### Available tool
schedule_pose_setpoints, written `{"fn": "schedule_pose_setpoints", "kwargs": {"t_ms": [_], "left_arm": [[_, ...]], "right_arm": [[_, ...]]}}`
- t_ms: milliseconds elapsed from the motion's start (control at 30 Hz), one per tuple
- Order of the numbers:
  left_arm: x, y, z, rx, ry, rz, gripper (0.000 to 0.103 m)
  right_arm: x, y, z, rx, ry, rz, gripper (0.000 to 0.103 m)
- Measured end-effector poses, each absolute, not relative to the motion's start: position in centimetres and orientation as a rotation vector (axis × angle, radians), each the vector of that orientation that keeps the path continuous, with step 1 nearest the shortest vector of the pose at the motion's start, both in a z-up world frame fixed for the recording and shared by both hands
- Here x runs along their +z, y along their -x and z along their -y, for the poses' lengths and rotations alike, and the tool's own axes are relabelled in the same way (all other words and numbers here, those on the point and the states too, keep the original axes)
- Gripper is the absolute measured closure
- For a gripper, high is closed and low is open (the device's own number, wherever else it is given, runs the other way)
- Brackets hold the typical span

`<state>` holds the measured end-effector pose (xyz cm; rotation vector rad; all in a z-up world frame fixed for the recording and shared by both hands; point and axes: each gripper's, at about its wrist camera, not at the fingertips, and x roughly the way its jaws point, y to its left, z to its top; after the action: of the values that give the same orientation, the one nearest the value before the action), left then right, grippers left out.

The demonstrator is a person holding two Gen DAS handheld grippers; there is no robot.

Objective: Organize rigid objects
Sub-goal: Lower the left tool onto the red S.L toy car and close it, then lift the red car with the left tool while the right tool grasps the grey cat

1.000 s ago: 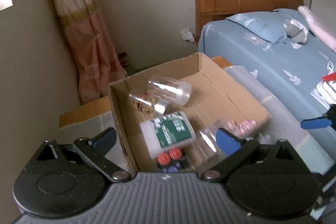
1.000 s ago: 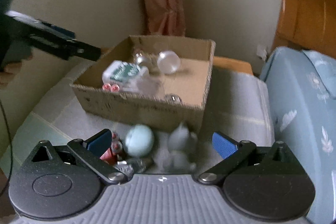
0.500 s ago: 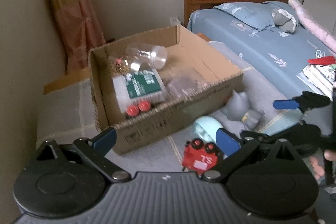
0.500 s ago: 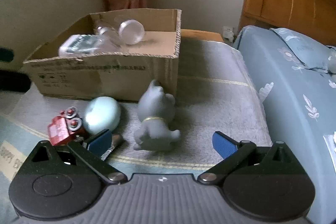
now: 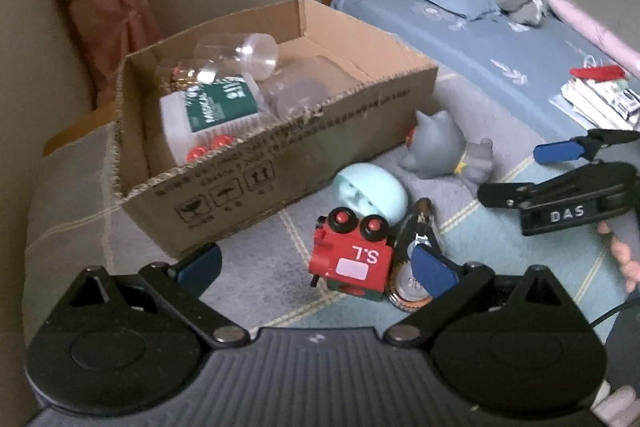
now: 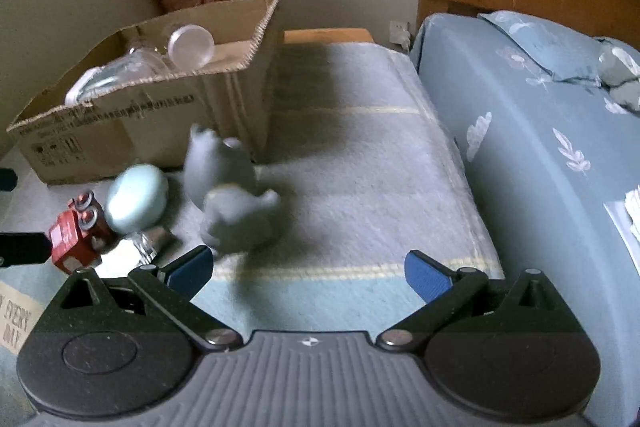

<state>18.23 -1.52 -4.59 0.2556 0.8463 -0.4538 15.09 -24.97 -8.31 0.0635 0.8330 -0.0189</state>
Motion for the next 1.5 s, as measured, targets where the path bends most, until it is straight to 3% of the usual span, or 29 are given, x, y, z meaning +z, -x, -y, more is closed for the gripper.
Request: {"fn": "schedule_pose_setpoints", "kwargs": {"t_ms": [133, 200, 433, 500, 567, 1133, 1233, 1300, 1500], "left_arm": [[-5.8, -18.8, 1.7, -0.477, -0.289, -0.843, 0.008], [-6.3, -19.0, 1.7, -0.510, -0.305, -0.844, 0.019], [-6.8, -19.8, 1.7, -0.611, -0.242, -0.848, 0.033], [-6.8, -20.1, 1.8, -0.633, -0.219, -0.858, 0.044], [-6.7, -20.2, 1.7, -0.651, -0.196, -0.869, 0.049], [-6.8, -17.1, -3.2, -0.297, -0.187, -0.866, 0.048], [-6.9, -16.8, -3.5, -0.279, -0.201, -0.851, 0.041], [-6.9, -16.8, -3.7, -0.265, -0.207, -0.833, 0.027], [-6.7, -17.0, -3.7, -0.253, -0.202, -0.812, 0.020]], "right_arm": [[-9.1, -14.1, 25.0, -0.014, -0.037, -0.825, 0.000], [-9.3, -13.7, 24.6, -0.001, 0.008, -0.825, 0.000], [-9.6, -13.1, 24.2, 0.009, 0.027, -0.791, 0.000], [-9.6, -13.0, 24.1, 0.004, 0.026, -0.787, 0.000], [-9.7, -12.8, 24.1, 0.001, 0.024, -0.783, 0.000], [-9.8, -11.7, 23.8, -0.054, 0.000, -0.752, 0.000], [-9.4, -12.6, 23.7, -0.045, -0.009, -0.791, 0.000], [-9.1, -13.1, 23.6, -0.027, -0.039, -0.792, 0.000], [-8.3, -15.2, 22.9, -0.040, -0.068, -0.757, 0.000]]}}
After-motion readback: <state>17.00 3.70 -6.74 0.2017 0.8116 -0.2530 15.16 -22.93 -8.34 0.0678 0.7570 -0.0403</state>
